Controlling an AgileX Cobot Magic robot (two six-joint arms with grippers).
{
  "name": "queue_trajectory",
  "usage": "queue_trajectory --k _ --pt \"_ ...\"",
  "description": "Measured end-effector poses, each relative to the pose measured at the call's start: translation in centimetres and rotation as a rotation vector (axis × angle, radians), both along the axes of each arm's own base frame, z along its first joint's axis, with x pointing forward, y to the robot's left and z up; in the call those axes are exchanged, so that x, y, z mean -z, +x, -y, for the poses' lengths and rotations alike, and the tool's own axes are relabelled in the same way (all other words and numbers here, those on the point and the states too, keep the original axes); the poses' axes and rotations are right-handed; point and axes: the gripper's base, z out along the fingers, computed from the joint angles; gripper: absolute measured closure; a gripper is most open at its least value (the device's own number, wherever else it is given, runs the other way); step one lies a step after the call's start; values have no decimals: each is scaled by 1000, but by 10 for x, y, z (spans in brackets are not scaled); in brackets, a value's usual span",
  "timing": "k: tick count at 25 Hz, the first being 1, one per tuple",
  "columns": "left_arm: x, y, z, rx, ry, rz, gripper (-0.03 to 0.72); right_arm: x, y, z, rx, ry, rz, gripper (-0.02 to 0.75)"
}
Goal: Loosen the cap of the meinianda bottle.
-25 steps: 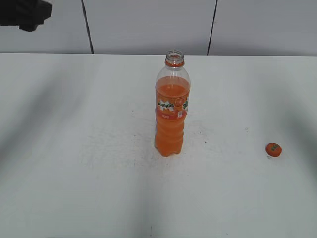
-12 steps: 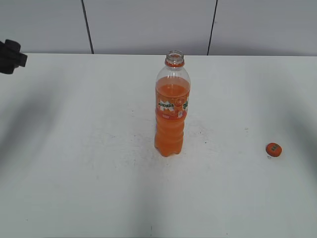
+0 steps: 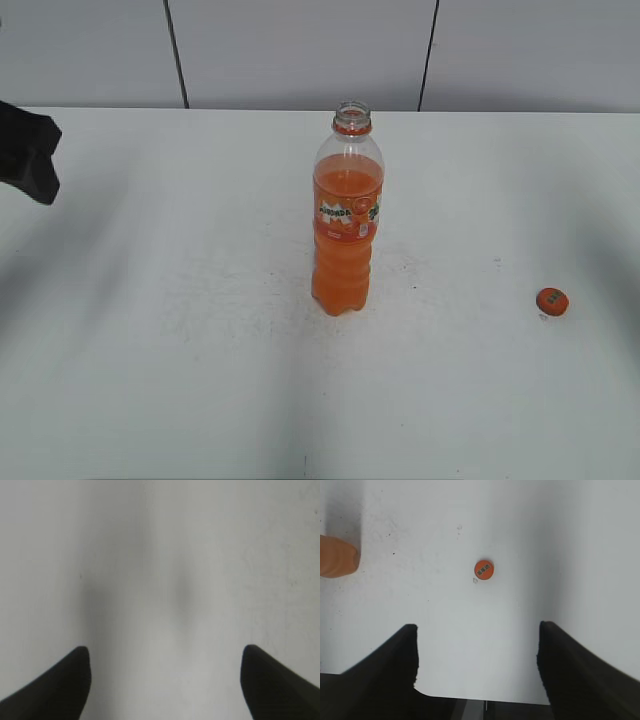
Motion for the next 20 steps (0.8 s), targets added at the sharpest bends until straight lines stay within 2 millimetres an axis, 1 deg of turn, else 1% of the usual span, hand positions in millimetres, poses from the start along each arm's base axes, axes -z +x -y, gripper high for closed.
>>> queue_trajectory --k 2,4,6,9,12,13,14,15,17,18,20 --pt "-2 -11 -1 -6 6 -79 143 -4 -10 1 0 -1 20 183" --pt "-8 -20 -3 -7 11 -109 147 -3 -23 1 0 -1 27 183" --pt "-19 -32 -6 -7 18 -99 148 1 -40 1 0 0 25 183" --pt "-32 -58 -12 -6 26 -52 147 7 -72 2 -1 11 44 183" --pt "-39 -93 -21 -6 46 9 149 14 -105 3 -2 13 76 183" --pt "-39 -103 -24 -6 53 24 151 18 -115 3 -2 13 83 183" --pt "-40 -116 -27 -7 56 49 153 19 -130 4 -2 15 119 183" --pt "-41 -128 -29 -7 55 77 155 21 -141 4 -2 14 139 183" --pt "-42 -150 -34 -6 51 154 155 32 -159 5 -1 7 158 183" --pt "-44 -166 -37 -2 46 214 157 37 -168 7 0 -3 174 183" --pt "-41 -185 -41 15 45 291 160 51 -184 9 4 -27 187 183"
